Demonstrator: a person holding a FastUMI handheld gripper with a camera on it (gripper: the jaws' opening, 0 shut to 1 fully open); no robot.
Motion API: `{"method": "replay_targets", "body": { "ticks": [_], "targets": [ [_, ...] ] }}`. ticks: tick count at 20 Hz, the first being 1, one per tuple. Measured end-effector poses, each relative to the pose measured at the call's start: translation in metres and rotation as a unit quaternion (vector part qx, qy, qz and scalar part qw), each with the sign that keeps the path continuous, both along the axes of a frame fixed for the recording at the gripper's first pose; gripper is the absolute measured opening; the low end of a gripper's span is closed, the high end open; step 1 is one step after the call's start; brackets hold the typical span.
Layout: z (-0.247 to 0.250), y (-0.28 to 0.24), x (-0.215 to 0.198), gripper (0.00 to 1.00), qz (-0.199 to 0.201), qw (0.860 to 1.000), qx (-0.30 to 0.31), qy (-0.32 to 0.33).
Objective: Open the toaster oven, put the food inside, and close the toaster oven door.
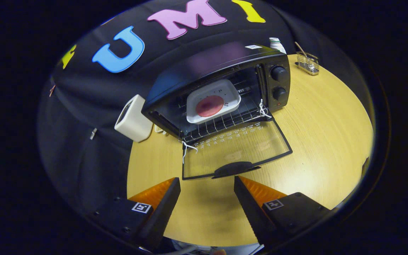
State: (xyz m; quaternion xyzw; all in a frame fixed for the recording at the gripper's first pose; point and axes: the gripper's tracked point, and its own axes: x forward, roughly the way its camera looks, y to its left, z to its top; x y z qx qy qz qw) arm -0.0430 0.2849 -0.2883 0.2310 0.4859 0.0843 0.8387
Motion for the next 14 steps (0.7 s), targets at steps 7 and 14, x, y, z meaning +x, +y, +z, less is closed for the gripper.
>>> {"method": "replay_targets", "body": {
  "ticks": [7,14],
  "targets": [
    [-0.075,-0.006,-0.018,0.99,0.074,0.991,-0.106,0.020],
    [-0.112,-0.012,-0.005,0.99,0.067,0.984,-0.163,0.033]
  ]
}}
